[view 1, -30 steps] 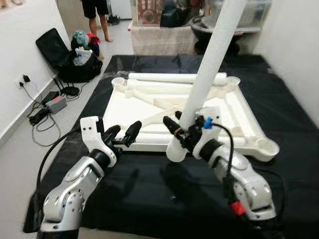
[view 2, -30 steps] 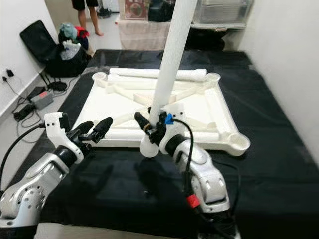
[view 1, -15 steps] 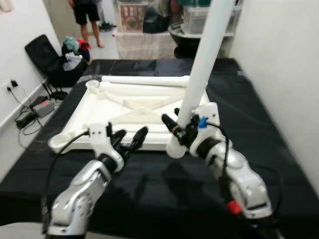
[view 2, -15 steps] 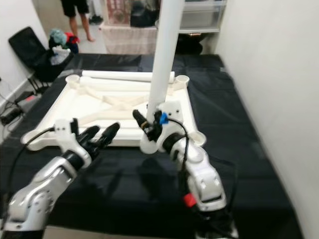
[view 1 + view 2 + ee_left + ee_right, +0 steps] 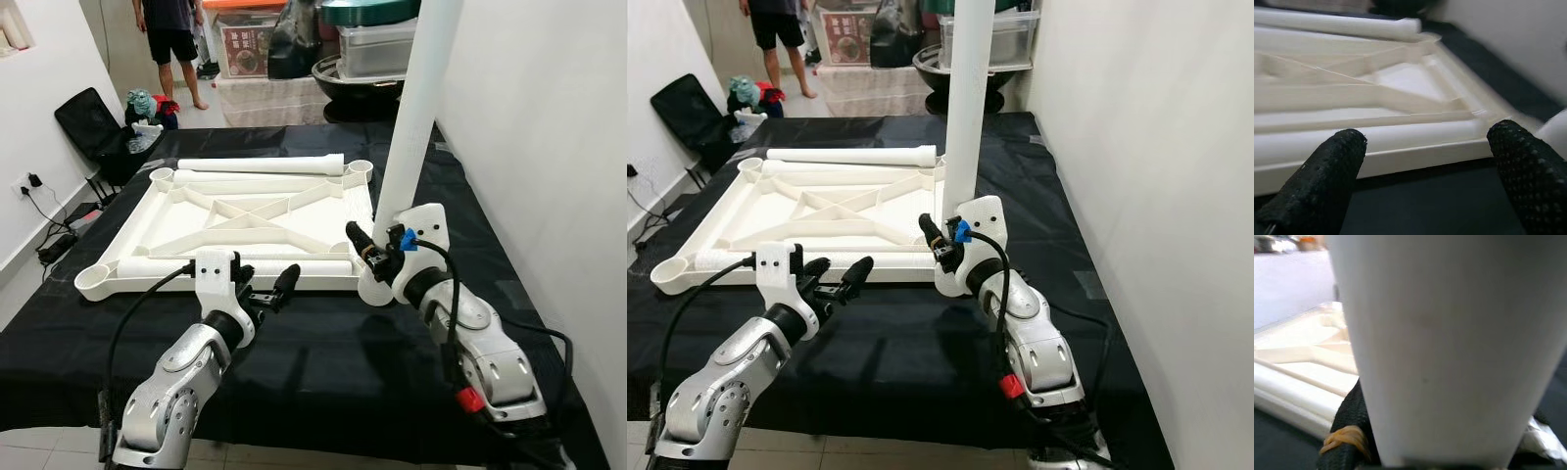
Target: Building children table
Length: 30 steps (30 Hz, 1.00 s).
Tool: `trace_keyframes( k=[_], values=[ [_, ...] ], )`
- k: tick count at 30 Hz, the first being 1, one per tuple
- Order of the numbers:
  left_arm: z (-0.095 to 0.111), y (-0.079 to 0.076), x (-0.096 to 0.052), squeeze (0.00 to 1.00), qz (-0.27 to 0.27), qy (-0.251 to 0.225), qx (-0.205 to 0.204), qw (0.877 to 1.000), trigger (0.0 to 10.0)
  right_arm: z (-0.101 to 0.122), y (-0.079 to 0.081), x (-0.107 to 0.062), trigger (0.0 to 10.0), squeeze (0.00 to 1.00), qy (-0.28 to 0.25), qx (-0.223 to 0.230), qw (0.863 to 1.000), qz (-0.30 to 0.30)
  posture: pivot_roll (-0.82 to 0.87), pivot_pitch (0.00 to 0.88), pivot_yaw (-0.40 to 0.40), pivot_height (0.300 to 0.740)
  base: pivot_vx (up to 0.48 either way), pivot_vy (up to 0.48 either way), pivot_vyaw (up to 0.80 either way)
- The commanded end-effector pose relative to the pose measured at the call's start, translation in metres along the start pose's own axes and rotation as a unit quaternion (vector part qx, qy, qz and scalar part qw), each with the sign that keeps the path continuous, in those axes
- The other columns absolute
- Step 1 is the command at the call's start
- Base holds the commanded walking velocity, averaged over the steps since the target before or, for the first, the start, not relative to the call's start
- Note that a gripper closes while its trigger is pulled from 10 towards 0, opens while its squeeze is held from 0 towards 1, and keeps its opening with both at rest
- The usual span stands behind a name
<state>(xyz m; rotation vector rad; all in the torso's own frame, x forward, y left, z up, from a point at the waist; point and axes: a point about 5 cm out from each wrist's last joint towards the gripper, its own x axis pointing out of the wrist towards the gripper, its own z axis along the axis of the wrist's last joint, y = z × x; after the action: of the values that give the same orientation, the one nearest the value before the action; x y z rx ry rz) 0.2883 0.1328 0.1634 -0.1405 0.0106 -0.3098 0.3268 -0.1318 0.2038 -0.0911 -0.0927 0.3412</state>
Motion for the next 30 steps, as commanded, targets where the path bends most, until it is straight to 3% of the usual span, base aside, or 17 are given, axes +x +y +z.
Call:
trace_keyframes(
  k=[1, 4, 9, 15, 18, 22, 25, 27, 28, 30],
  values=[
    [-0.003, 0.002, 0.000, 0.00, 0.008, 0.007, 0.028, 1.000, 10.0, 0.001, -0.003, 0.005, 10.0, 0.00, -0.007, -0.007, 1.000, -0.008, -0.01, 0.105, 0.038, 0.740, 0.000, 0.000, 0.00],
    [-0.003, 0.000, -0.002, 0.00, 0.000, 0.009, 0.042, 0.999, 10.0, 0.002, -0.006, 0.010, 10.0, 0.00, -0.009, -0.009, 1.000, -0.010, -0.01, 0.116, 0.036, 0.740, 0.000, 0.000, 0.00],
    [-0.008, -0.029, -0.023, 0.00, -0.133, 0.037, 0.081, 0.987, 10.0, 0.035, -0.005, 0.035, 10.0, 0.00, -0.069, -0.024, 0.993, 0.089, 0.02, 0.183, 0.024, 0.740, 0.000, 0.000, 0.00],
    [-0.004, -0.038, -0.032, 0.00, -0.169, 0.028, 0.077, 0.982, 10.0, 0.054, -0.003, 0.040, 10.0, 0.00, -0.098, -0.009, 0.986, 0.138, 0.03, 0.213, 0.022, 0.740, 0.000, 0.000, 0.00],
    [-0.002, -0.048, -0.039, 0.00, -0.204, 0.016, 0.092, 0.975, 10.0, 0.062, -0.001, 0.042, 10.0, 0.00, -0.109, 0.015, 0.971, 0.214, 0.04, 0.238, 0.019, 0.740, 0.000, 0.000, 0.00],
    [0.002, -0.050, -0.049, 0.00, -0.197, 0.012, 0.081, 0.977, 10.0, 0.074, -0.019, 0.041, 10.0, 0.00, -0.112, -0.027, 0.947, 0.301, 0.05, 0.289, 0.020, 0.740, 0.000, 0.000, 0.00],
    [0.004, -0.049, -0.051, 0.00, -0.192, 0.008, 0.084, 0.978, 10.0, 0.079, -0.025, 0.042, 10.0, 0.00, -0.097, -0.017, 0.934, 0.342, 0.06, 0.299, 0.020, 0.740, 0.000, 0.000, 0.00],
    [0.007, -0.049, -0.053, 0.00, -0.184, 0.003, 0.089, 0.979, 10.0, 0.089, -0.030, 0.039, 10.0, 0.00, -0.091, -0.006, 0.915, 0.394, 0.06, 0.309, 0.022, 0.740, 0.000, 0.000, 0.00],
    [0.007, -0.049, -0.053, 0.00, -0.184, 0.003, 0.089, 0.979, 10.0, 0.089, -0.030, 0.039, 10.0, 0.00, -0.091, -0.006, 0.915, 0.394, 0.06, 0.309, 0.022, 0.740, 0.000, 0.000, 0.00],
    [0.009, -0.048, -0.055, 0.00, -0.173, -0.002, 0.092, 0.981, 10.0, 0.095, -0.035, 0.037, 10.0, 0.00, -0.088, -0.022, 0.901, 0.424, 0.07, 0.310, 0.021, 0.740, 0.000, 0.000, 0.00]
  ],
)
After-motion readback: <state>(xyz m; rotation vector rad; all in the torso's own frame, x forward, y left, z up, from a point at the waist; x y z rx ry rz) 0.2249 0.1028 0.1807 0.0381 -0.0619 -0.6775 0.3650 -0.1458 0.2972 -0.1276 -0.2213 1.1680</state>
